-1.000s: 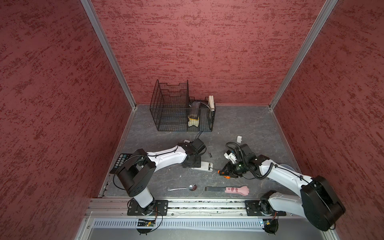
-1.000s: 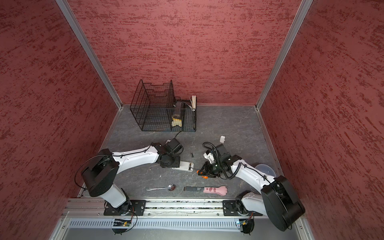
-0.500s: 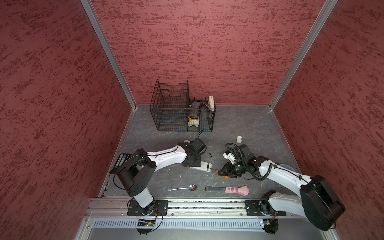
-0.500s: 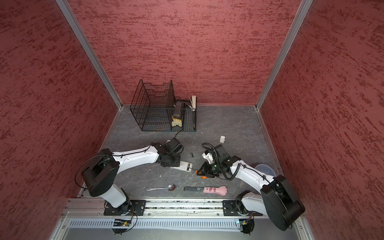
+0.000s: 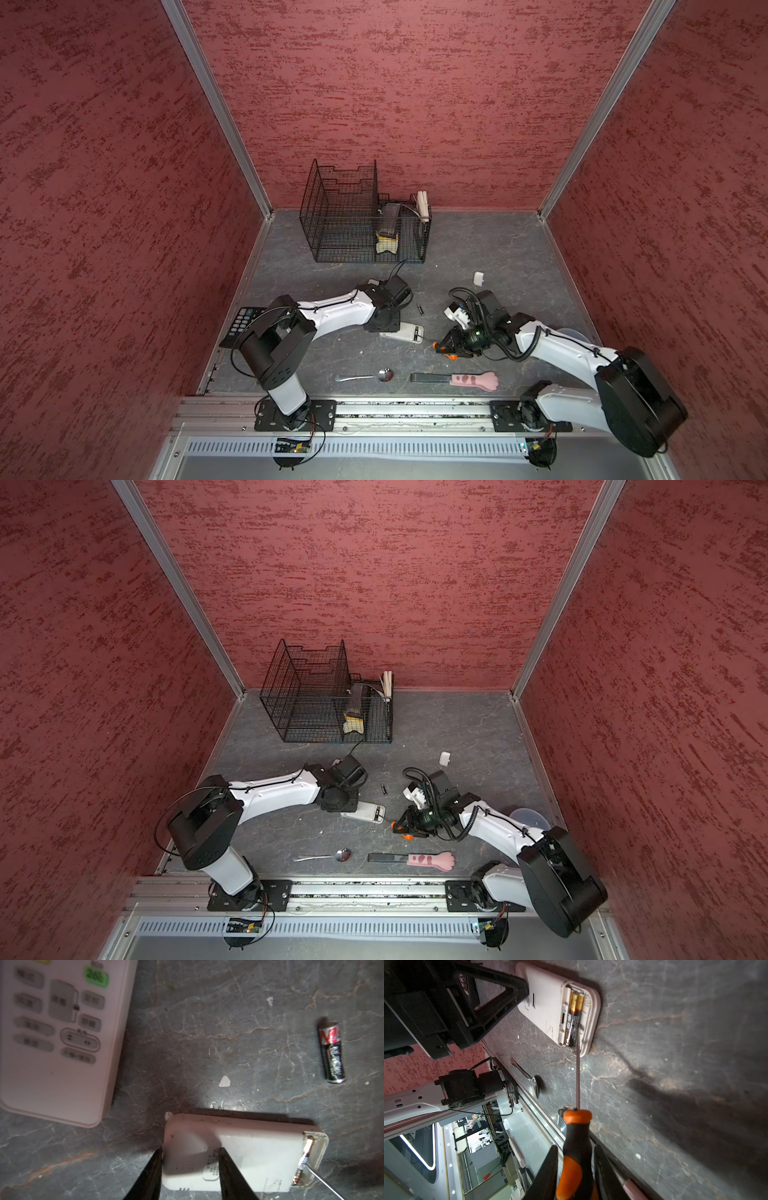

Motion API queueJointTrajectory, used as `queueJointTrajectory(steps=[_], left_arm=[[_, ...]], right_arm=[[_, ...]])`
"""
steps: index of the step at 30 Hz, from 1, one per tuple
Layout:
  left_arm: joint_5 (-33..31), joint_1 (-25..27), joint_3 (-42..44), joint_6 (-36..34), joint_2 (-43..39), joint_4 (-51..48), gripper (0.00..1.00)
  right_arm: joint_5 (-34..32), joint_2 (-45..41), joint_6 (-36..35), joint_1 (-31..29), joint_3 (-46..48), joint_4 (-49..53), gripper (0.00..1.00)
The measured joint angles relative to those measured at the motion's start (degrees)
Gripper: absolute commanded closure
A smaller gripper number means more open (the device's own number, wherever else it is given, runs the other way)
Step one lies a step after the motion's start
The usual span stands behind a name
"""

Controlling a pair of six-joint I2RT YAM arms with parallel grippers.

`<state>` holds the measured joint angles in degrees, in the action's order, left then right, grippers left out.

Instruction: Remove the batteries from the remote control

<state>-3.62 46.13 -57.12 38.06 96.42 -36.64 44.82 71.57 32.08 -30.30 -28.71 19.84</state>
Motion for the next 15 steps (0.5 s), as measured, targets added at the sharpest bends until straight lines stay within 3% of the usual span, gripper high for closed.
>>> queueJointTrajectory(steps=[15], left_arm=[[-1.2,0.11,-1.55,-0.87,1.51,-0.63,0.59]], right_arm=[[1.64,1.36,-0.79,0.0,1.05,-1.7,1.0]])
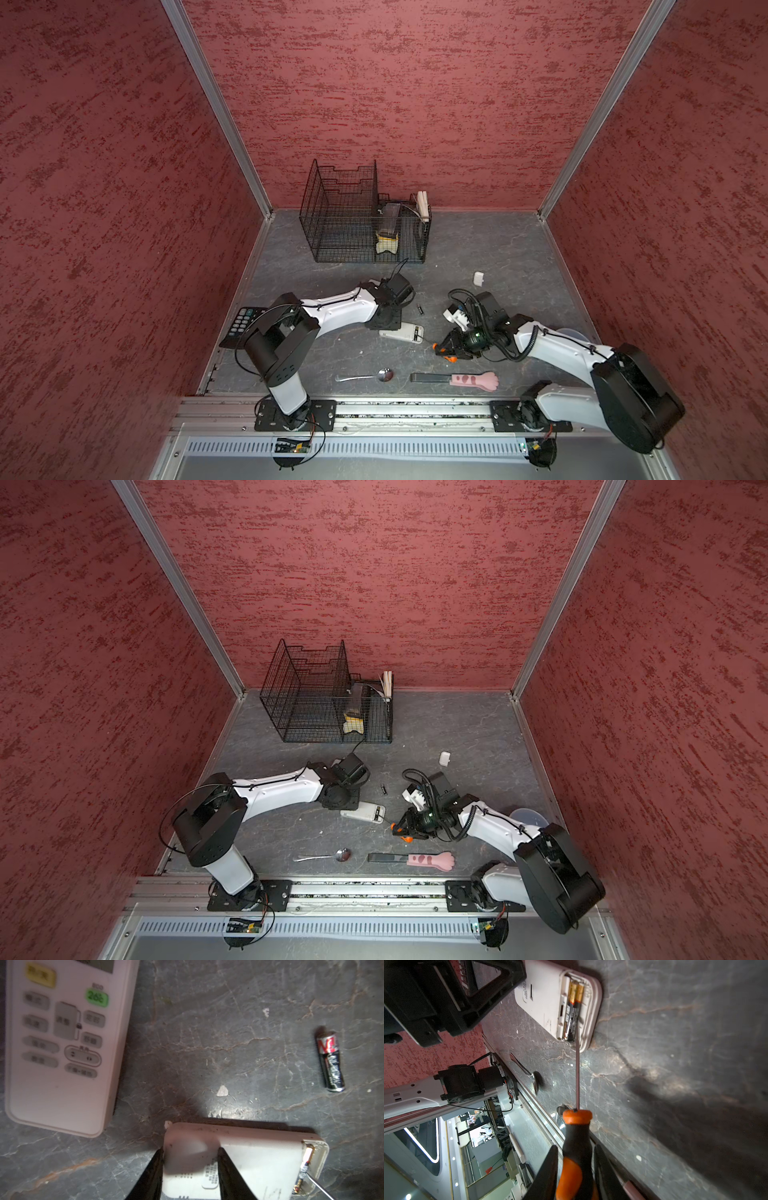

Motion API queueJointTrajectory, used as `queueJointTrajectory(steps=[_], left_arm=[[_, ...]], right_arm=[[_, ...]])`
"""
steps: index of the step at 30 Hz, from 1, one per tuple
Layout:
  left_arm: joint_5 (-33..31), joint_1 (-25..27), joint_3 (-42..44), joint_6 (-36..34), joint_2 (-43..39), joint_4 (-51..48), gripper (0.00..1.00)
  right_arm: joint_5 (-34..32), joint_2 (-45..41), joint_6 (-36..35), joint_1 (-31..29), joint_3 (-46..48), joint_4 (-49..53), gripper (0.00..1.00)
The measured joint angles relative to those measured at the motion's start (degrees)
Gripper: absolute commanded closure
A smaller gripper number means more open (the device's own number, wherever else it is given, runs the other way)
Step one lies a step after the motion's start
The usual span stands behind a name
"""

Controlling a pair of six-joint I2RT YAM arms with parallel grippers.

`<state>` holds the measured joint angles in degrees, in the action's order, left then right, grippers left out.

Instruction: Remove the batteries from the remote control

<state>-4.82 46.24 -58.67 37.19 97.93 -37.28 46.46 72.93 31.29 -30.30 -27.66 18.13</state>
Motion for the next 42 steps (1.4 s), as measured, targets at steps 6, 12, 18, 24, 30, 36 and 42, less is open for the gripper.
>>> queueJointTrajectory(steps=[6,12,18,24,30,36,42], left_arm=[[-0.22,0.11,-0.22,-0.2,0.22,-0.17,0.59],[-0.81,0.44,-0.35,-0.2,0.33,-0.28,0.59],[-0.9,0.48,-0.37,-0.2,0.33,-0.28,0.59],[-1.27,0.66,-0.37,-0.2,0.33,-0.28,0.59],[-1.49,0.7,-0.37,-0.2,0.33,-0.26,0.59],[-1.7,0.81,-0.24,-0.17,0.26,-0.15,0.59],[-2.14,1.03,-0.15,-0.17,0.2,0.02,0.59]], right_arm=[[0.87,0.83,0.0,-0.02,0.26,-0.85,1.0],[1.09,1.88,0.0,-0.04,0.35,-2.67,1.0],[1.11,2.21,-0.02,-0.04,0.35,-3.32,1.0],[1.11,2.19,-0.02,-0.04,0.35,-3.3,1.0],[0.9,1.7,0.0,-0.04,0.22,-2.82,1.0],[0.5,0.26,0.22,-0.04,-0.15,-1.22,1.0],[0.39,-0.24,0.79,-0.04,-0.28,-0.72,1.0]])
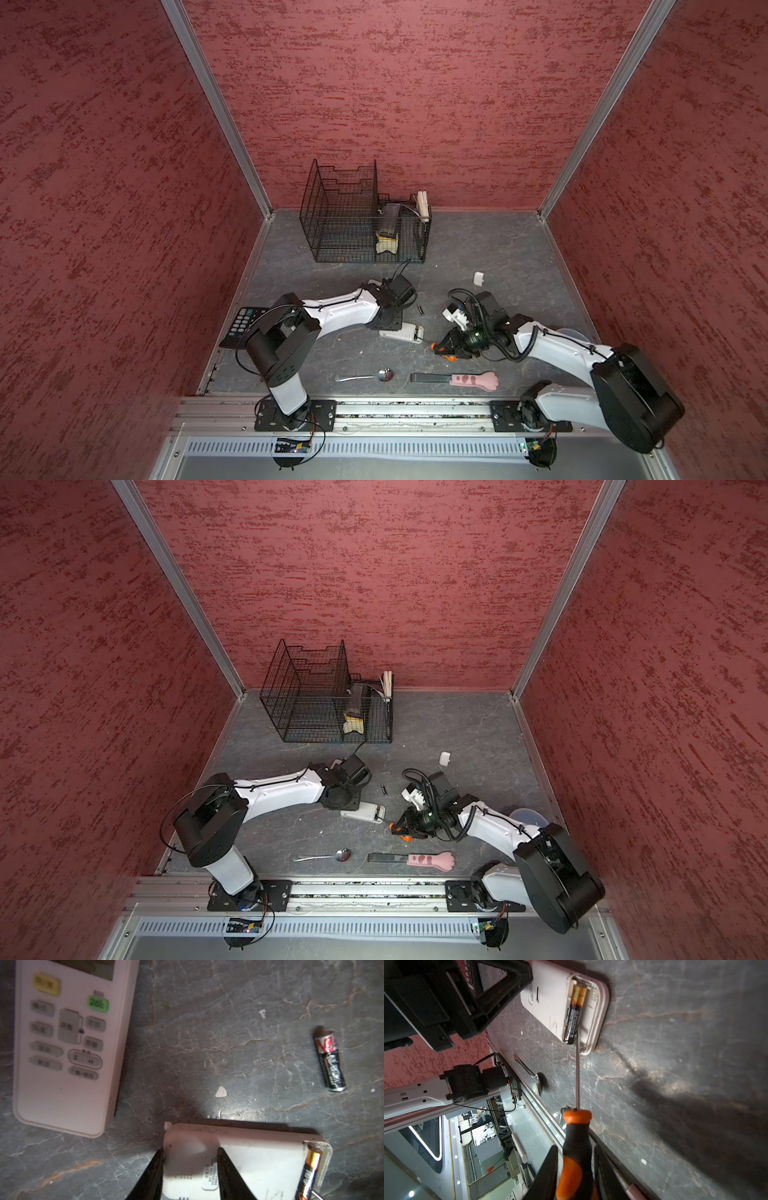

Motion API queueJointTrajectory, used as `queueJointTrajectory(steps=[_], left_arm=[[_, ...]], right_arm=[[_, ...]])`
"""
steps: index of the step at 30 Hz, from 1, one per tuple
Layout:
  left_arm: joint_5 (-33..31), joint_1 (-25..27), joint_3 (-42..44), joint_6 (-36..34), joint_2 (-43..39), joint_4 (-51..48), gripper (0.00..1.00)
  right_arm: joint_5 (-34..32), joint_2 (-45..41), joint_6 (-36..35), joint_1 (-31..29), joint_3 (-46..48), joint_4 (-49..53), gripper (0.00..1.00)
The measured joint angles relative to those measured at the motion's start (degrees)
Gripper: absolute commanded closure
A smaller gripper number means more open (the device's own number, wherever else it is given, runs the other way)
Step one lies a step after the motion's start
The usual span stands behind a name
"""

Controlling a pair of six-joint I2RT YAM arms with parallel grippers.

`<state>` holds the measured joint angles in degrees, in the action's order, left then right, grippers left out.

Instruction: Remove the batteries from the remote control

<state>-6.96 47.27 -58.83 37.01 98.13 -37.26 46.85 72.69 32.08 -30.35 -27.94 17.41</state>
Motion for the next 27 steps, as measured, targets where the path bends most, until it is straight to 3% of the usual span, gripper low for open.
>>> queueJointTrajectory(steps=[27], left_arm=[[-1.99,1.01,1.11,0.04,-0.61,1.38,0.6]], right_arm=[[-1.75,0.07,0.02,2.12,-4.42,4.48,1.0]])
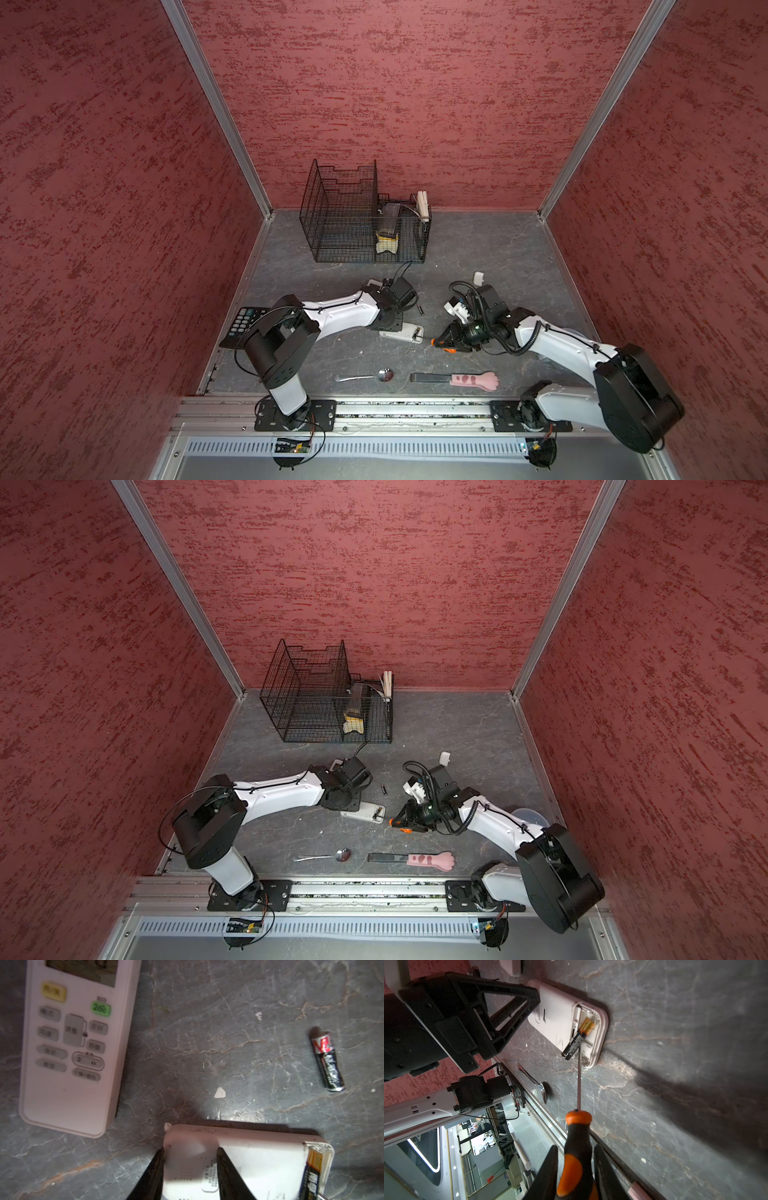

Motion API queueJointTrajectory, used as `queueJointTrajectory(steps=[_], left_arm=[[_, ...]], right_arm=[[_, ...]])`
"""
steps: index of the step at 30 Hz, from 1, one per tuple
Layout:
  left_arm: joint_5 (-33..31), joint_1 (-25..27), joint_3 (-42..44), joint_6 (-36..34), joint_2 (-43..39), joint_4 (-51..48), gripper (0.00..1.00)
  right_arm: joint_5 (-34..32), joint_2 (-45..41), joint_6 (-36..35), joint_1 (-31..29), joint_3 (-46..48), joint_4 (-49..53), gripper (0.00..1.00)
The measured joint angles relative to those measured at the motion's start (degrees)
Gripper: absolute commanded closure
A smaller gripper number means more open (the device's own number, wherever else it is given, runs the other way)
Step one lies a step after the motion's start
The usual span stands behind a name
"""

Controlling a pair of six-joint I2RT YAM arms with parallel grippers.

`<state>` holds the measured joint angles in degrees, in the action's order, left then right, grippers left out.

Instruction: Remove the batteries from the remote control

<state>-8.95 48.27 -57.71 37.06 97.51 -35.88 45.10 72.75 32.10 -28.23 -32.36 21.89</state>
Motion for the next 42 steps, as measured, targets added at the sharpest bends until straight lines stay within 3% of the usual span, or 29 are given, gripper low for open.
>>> queueJointTrajectory(steps=[42], left_arm=[[-1.79,0.94,0.63,0.61,-0.24,0.81,0.61]], right_arm=[[-0.37,3.06,-4.63,5.11,-5.7,2.64,1.0]])
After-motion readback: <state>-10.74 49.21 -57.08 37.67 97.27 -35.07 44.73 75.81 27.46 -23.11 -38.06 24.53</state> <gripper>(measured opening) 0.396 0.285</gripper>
